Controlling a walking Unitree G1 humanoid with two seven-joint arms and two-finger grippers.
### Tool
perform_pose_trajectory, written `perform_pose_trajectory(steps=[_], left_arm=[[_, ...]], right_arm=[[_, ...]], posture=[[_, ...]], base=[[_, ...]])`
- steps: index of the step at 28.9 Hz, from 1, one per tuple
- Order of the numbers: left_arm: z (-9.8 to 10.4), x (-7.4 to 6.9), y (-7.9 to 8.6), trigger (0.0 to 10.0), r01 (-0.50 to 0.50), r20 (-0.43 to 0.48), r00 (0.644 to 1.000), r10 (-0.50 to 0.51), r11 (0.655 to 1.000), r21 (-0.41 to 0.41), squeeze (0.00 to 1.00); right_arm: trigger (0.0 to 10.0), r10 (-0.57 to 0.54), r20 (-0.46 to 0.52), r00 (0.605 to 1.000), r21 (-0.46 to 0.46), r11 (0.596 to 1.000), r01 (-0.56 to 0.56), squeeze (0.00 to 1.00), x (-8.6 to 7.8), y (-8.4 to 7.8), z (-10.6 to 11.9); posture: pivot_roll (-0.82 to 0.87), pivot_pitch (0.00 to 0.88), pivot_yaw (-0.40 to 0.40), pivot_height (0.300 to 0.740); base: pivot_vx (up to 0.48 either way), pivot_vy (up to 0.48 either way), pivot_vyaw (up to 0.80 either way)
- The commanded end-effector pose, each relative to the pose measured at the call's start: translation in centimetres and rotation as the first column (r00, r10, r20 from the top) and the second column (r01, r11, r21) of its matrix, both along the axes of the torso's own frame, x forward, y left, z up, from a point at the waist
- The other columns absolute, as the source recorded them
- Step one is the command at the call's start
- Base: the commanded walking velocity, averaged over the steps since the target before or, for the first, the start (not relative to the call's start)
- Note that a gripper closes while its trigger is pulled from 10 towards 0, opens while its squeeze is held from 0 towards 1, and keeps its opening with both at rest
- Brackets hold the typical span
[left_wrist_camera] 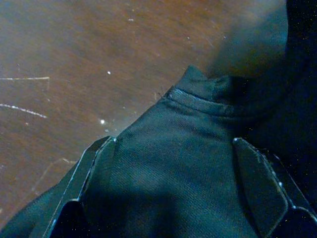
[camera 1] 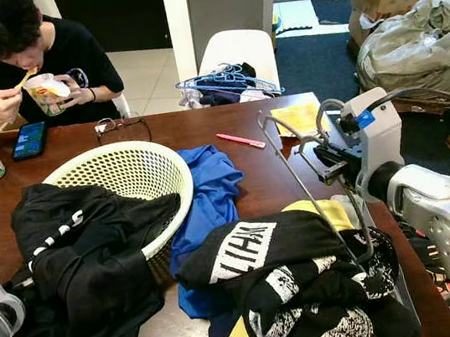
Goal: Hang hanger
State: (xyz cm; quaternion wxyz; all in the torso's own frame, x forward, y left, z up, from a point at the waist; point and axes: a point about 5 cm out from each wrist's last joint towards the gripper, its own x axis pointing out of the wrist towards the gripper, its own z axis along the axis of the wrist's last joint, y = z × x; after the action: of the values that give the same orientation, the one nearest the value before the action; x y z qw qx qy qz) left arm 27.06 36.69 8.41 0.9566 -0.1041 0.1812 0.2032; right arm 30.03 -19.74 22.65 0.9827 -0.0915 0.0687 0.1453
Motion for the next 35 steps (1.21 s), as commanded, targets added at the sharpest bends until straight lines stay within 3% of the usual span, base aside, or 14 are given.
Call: perform_pose_trajectory(steps=[1, 13, 14, 15, 16, 22, 32, 34, 35], left_arm=[[-0.4, -0.6, 0.6, 10.0, -0.021, -0.027, 0.999, 0.021, 1.000, -0.020, 0.00], [-1.4, 0.0, -0.5, 10.0, 0.017, -0.053, 0.998, -0.021, 0.998, -0.062, 0.00], [-1.7, -0.1, -0.7, 3.5, 0.022, -0.063, 0.998, -0.027, 0.996, -0.086, 0.00], [-1.7, -0.1, -0.7, 3.5, 0.022, -0.063, 0.998, -0.027, 0.996, -0.086, 0.00], [-1.9, -0.2, -0.8, 0.0, 0.030, -0.075, 0.996, -0.037, 0.995, -0.091, 0.00], [-2.2, -0.3, -1.0, 0.0, 0.046, -0.104, 0.993, -0.057, 0.993, -0.107, 0.00], [-1.7, -0.1, -0.9, 0.0, 0.049, -0.074, 0.996, -0.057, 0.993, -0.105, 0.00], [-0.1, 0.8, -1.1, 0.0, 0.086, 0.008, 0.996, -0.085, 0.995, -0.049, 0.00], [4.0, 2.5, -1.9, 0.0, 0.132, 0.178, 0.974, -0.137, 0.990, 0.039, 0.00]], right_arm=[[10.0, -0.008, -0.037, 0.999, -0.003, 1.000, 0.008, 0.00, -0.3, -0.2, -0.7], [10.0, -0.018, -0.033, 0.999, -0.007, 1.000, 0.018, 0.00, -0.4, -0.4, -0.5], [10.0, -0.019, -0.032, 0.999, -0.006, 1.000, 0.019, 0.00, -0.4, -0.4, -0.5], [10.0, -0.019, -0.032, 0.999, -0.006, 1.000, 0.019, 0.00, -0.4, -0.4, -0.5], [10.0, -0.019, -0.032, 0.999, -0.005, 1.000, 0.019, 0.00, -0.4, -0.4, -0.5], [10.0, -0.017, -0.029, 0.999, 0.001, 1.000, 0.017, 0.00, -0.4, -0.2, -0.4], [10.0, -0.010, -0.022, 1.000, 0.013, 1.000, 0.011, 0.00, -0.2, 0.2, -0.4], [10.0, -0.009, -0.018, 1.000, 0.020, 1.000, 0.010, 0.00, -0.1, 0.3, -0.4], [10.0, -0.008, -0.012, 1.000, 0.032, 0.999, 0.009, 0.00, 0.1, 0.6, -0.5]], posture=[[-0.14, 0.112, 0.003, 0.740], [-0.14, 0.117, 0.005, 0.740], [-0.14, 0.116, 0.006, 0.740], [-0.14, 0.116, 0.006, 0.740], [-0.14, 0.115, 0.006, 0.740], [-0.13, 0.113, 0.007, 0.740], [-0.12, 0.095, 0.010, 0.740], [-0.11, 0.085, 0.013, 0.740], [-0.10, 0.072, 0.015, 0.740]], base=[[0.000, 0.000, 0.00], [0.000, 0.000, 0.00], [0.000, 0.000, 0.00], [0.000, 0.000, 0.00], [0.000, 0.000, 0.00], [0.000, 0.000, 0.00], [0.000, 0.000, 0.00], [0.000, 0.000, 0.00], [0.000, 0.000, 0.00]])
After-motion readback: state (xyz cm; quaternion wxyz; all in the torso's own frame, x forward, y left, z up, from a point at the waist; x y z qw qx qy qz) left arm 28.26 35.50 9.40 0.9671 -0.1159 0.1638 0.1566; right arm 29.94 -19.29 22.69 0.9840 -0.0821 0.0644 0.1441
